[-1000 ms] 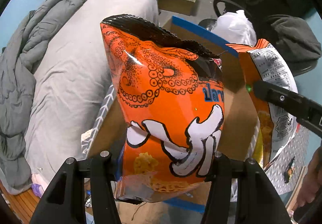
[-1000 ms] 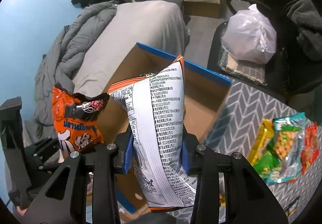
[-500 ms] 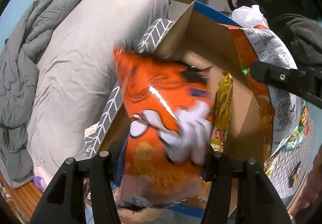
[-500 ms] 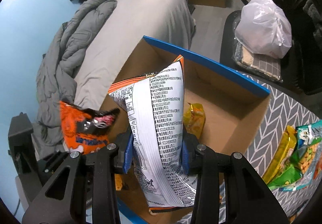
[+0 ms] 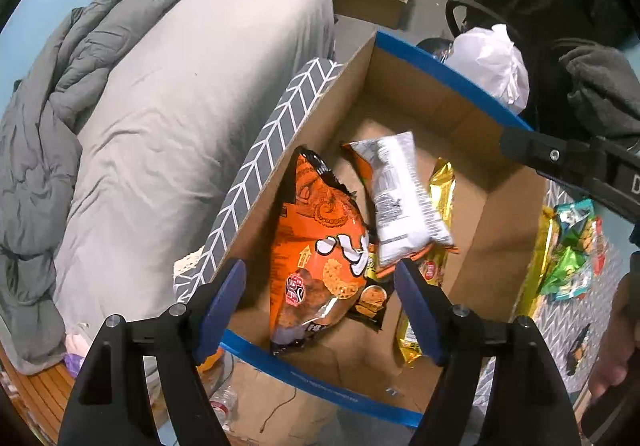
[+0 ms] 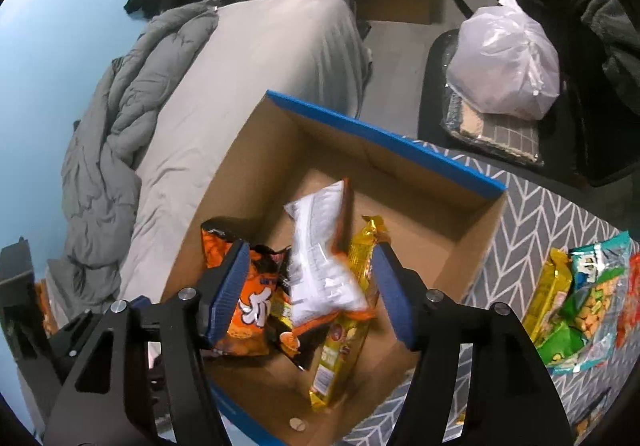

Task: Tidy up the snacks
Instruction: 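Open both tools to drop the bags into the box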

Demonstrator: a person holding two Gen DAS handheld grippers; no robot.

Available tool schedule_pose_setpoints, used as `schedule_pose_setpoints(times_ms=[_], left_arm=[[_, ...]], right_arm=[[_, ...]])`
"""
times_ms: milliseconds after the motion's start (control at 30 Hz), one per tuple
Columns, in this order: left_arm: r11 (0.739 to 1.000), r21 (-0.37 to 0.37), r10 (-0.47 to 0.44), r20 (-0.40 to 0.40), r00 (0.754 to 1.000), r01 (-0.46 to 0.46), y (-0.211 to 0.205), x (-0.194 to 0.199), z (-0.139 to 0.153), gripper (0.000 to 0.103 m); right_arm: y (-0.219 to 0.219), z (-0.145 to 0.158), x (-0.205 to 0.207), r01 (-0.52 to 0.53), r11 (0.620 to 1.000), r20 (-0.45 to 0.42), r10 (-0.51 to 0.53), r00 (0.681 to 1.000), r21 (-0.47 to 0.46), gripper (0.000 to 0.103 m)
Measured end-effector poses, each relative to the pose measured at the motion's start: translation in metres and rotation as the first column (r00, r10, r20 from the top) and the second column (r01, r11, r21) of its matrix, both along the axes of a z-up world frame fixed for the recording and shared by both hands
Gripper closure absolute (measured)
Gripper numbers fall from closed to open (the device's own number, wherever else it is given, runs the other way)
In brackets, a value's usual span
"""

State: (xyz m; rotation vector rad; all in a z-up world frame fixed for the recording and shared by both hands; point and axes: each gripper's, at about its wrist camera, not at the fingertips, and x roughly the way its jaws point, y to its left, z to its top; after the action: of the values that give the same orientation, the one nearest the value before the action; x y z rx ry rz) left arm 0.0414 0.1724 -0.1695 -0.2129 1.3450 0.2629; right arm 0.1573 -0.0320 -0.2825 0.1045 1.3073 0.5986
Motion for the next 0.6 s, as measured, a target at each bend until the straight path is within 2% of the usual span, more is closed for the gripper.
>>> schedule_pose_setpoints(times_ms=[167,600], left_arm=[[1.0,-0.015,0.0,0.017,1.0,0.0,-0.004,-0.003,0.01,0.025],[0.997,-0.065,-0.046,0.029,0.999,0.048,-0.043,-0.011,0.024,0.025]], right_arm=[[-0.014,0.01,0.001,0.022,1.0,0.033,-0.022,0.999,-0.008,0.033],[-0.052,0.028,-0.014,0.02,0.998,0.091,-0.015,0.996,-0.055,0.033]])
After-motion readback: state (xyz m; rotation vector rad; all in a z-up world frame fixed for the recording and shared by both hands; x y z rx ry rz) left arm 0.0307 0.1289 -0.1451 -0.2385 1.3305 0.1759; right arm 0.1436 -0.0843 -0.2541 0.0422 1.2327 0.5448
